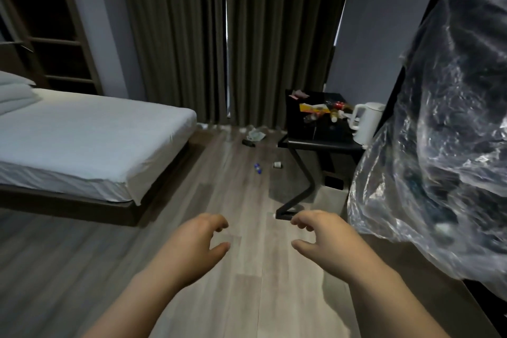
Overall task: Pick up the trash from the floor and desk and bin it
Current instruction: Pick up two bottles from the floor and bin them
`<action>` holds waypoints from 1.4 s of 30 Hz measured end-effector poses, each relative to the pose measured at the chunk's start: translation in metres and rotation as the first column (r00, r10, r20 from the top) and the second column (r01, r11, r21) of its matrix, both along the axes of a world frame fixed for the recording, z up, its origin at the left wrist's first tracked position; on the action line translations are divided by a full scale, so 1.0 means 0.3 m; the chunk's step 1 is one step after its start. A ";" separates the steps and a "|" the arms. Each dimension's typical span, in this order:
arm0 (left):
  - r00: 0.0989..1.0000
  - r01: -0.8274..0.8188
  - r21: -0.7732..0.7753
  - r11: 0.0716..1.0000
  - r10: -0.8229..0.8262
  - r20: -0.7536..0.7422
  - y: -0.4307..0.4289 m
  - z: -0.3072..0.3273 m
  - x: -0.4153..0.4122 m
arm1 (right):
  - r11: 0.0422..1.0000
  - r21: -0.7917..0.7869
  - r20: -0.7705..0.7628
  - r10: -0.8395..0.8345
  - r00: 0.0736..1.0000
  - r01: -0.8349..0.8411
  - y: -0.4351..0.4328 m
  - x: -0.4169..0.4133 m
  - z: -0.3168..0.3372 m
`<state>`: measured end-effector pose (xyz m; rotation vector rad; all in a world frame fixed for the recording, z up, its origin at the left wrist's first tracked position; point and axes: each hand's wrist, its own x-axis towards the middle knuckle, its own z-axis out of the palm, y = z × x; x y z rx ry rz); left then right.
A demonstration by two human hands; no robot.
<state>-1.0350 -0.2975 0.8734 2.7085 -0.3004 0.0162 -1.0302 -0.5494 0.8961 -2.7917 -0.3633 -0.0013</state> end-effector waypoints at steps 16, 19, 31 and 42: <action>0.998 -0.039 0.000 0.999 0.039 -0.050 0.226 -0.051 0.807 | 1.000 -0.009 -0.065 0.012 0.998 -0.013 0.237 0.829 -0.060; 0.997 -0.029 0.003 1.000 0.029 -0.069 0.324 -0.033 0.983 | 1.000 0.007 -0.085 -0.006 0.996 0.007 0.331 1.002 -0.053; 0.994 0.008 0.021 1.000 -0.005 -0.105 0.476 -0.081 1.587 | 0.998 0.039 -0.152 -0.041 0.988 0.047 0.481 1.594 -0.116; 0.996 -0.009 0.083 0.997 0.016 -0.085 0.429 -0.077 2.250 | 0.996 0.069 -0.134 -0.042 0.990 0.051 0.407 2.276 -0.138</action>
